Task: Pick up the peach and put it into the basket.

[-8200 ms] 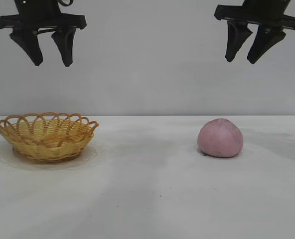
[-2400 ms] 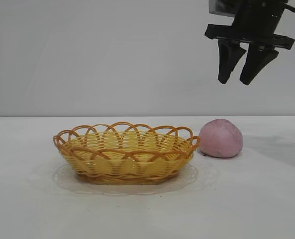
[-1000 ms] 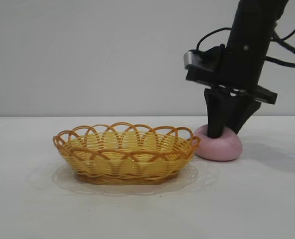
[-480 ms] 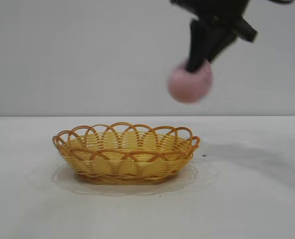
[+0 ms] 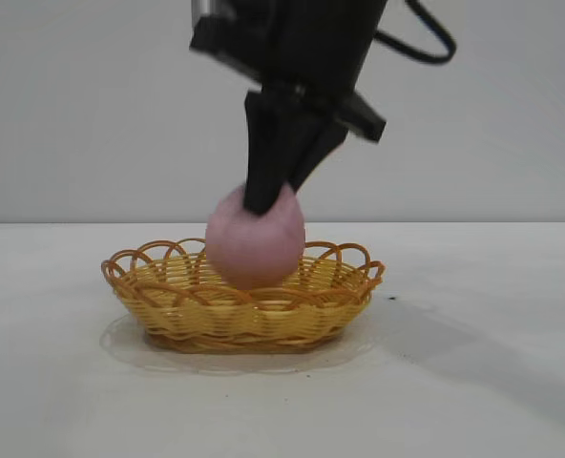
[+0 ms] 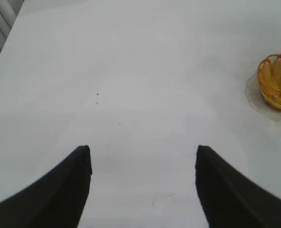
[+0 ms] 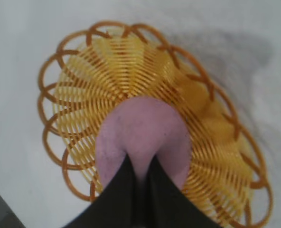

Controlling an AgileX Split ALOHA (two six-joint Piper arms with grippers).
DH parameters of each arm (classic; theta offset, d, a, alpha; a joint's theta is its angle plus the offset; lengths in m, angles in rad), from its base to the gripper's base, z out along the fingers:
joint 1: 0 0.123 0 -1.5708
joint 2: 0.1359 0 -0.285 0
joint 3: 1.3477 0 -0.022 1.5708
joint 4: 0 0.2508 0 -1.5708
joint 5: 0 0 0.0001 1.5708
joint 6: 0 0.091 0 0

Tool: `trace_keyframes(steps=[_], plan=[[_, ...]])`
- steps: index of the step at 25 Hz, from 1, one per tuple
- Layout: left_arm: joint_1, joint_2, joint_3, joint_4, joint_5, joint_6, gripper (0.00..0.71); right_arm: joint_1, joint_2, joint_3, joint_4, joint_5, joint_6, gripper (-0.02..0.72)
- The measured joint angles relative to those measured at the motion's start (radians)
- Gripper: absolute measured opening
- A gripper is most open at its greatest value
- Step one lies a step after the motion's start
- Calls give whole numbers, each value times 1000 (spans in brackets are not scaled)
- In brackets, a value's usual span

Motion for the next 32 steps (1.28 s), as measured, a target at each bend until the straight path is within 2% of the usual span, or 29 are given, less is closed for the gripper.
trace_keyframes(steps=[1,2,3,6,8,11,12,16,21,23,26,32], plan=[[0,0,0,0,0,0,414,0,0,0,2,0,0,0],[0,0,0,0,0,0,414,0,0,0,4,-2,0,62],[0,0,0,0,0,0,414,0,0,0,6,-1,0,62],[0,0,0,0,0,0,414,0,-13,0,-1,-1,0,293],[0,0,0,0,0,0,414,0,-45,0,-27,-1,1,379],[0,0,0,0,0,0,414,-2,-119,0,-72,-27,1,379],[0,0,0,0,0,0,414,-7,-137,0,-83,-50,11,421],[0,0,0,0,0,0,414,-77,-176,0,-123,-153,87,406],[0,0,0,0,0,0,414,-289,-157,0,-254,-189,254,406],[0,0,0,0,0,0,414,-381,-143,0,-289,-193,297,406],[0,0,0,0,0,0,414,-512,-127,0,-307,-207,331,406],[0,0,0,0,0,0,414,-644,-123,0,-309,-209,364,406]])
